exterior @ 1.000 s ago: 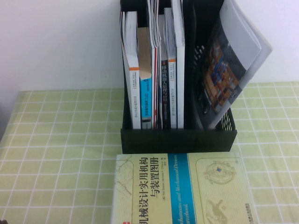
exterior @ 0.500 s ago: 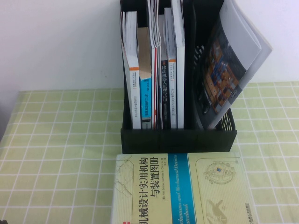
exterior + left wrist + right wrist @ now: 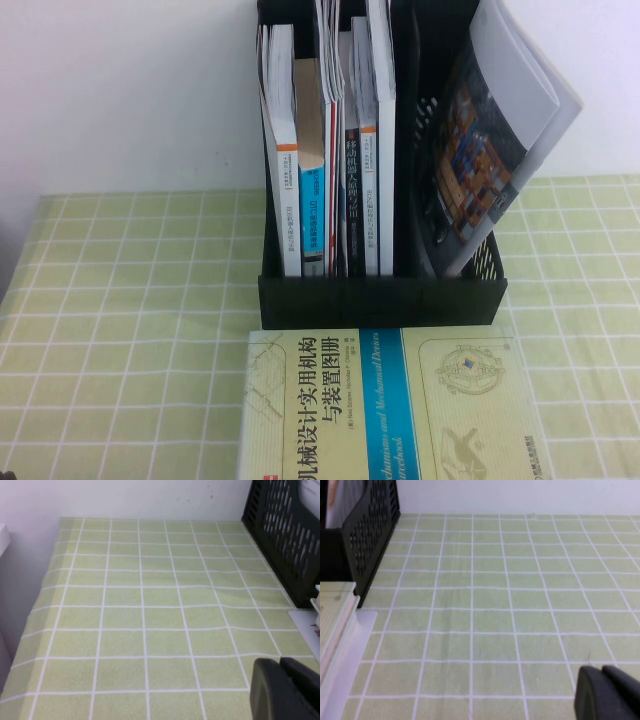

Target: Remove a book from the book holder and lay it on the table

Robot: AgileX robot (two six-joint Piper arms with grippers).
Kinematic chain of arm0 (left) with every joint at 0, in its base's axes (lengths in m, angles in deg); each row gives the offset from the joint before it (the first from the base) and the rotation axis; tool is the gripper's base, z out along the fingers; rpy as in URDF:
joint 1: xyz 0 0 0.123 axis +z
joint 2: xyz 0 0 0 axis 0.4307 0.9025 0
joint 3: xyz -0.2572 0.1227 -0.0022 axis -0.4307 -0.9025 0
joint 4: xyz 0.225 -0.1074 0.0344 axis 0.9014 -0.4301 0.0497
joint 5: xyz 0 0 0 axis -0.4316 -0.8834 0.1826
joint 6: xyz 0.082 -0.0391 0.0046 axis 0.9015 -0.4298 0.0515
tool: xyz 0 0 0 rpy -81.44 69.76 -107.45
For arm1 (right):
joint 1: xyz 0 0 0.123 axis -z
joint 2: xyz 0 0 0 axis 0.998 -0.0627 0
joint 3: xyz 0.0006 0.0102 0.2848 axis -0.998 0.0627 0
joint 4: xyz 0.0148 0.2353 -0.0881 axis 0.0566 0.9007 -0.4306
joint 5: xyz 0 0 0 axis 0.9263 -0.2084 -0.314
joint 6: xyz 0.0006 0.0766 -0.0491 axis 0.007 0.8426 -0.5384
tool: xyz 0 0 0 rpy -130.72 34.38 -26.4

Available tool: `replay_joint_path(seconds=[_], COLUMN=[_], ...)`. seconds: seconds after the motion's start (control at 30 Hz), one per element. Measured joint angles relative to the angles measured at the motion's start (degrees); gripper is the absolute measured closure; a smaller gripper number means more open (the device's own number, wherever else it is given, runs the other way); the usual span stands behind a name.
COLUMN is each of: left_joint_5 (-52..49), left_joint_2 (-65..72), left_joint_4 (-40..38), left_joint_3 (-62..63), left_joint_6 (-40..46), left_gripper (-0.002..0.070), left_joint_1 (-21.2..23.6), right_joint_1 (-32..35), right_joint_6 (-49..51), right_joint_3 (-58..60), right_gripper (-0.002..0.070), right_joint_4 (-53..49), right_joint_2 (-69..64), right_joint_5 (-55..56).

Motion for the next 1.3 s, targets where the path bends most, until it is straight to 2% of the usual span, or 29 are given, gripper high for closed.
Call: replay_joint_path(seconds=[1.3], left_joint_5=[0.00], left_joint_2=[0.00], left_joint_4=[0.00], left_joint_3=[0.00], left_joint_6=[0.97], left_gripper=[0.0676], left_joint_1=[0.00], right_joint_1=[0.00], right_joint_6=[0.00], right_joint_3=[0.00], right_gripper=[0.0679], right_joint_4=[0.00], right_joint_2=[0.00], right_joint_5=[1.69])
